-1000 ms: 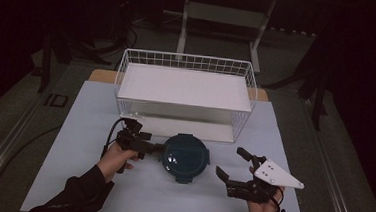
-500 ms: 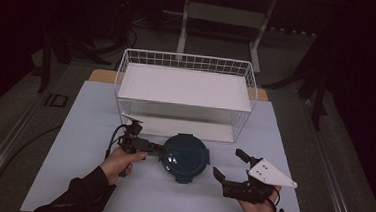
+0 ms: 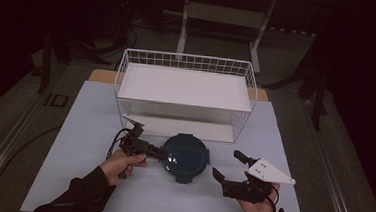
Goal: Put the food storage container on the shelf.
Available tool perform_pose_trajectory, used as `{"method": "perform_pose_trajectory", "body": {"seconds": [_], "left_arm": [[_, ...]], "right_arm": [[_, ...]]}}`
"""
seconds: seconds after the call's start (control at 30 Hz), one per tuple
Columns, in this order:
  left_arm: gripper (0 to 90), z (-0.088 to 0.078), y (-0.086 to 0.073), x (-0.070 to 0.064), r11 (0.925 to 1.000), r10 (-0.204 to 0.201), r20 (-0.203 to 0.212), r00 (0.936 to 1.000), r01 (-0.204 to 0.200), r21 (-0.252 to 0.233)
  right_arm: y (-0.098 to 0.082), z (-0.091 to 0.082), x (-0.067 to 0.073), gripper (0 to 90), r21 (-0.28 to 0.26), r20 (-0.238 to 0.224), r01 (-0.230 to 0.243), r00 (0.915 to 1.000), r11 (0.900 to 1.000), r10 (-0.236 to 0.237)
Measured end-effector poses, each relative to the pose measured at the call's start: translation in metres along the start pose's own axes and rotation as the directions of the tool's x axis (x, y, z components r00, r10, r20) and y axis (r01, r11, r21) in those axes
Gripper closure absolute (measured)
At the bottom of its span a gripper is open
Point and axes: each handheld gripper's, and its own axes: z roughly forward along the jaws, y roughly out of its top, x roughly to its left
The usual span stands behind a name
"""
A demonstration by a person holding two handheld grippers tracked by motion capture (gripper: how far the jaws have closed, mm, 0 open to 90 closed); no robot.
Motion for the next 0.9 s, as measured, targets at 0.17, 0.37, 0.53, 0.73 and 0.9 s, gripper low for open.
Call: {"method": "perform_pose_trajectory", "body": {"seconds": [0.17, 0.37, 0.53, 0.73, 0.9], "left_arm": [[52.6, -0.001, -0.003, -0.004, 0.9995, 0.029, -0.012, 0.9995, -0.029, -0.006], [53.4, -0.002, -0.007, -0.014, 0.9960, 0.087, -0.036, 0.9955, -0.088, -0.015], [54.4, -0.003, -0.011, -0.021, 0.9894, 0.143, -0.051, 0.9884, -0.144, -0.017], [54.9, -0.004, -0.016, -0.026, 0.9818, 0.187, -0.066, 0.9802, -0.188, -0.022], [55.6, -0.005, -0.018, -0.029, 0.9737, 0.226, -0.070, 0.9716, -0.228, -0.013]], "right_arm": [[-0.002, 0.007, -0.009, 12.9, 0.045, -0.042, -0.096, 0.9943, 0.994, 0.098], [-0.010, 0.025, -0.027, 15.7, 0.165, -0.099, -0.257, 0.9563, 0.952, 0.275], [-0.016, 0.042, -0.042, 19.6, 0.251, -0.146, -0.360, 0.9036, 0.899, 0.403], [-0.028, 0.059, -0.058, 23.7, 0.314, -0.163, -0.448, 0.8428, 0.837, 0.513], [-0.036, 0.067, -0.063, 28.1, 0.354, -0.165, -0.468, 0.8206, 0.809, 0.547]]}}
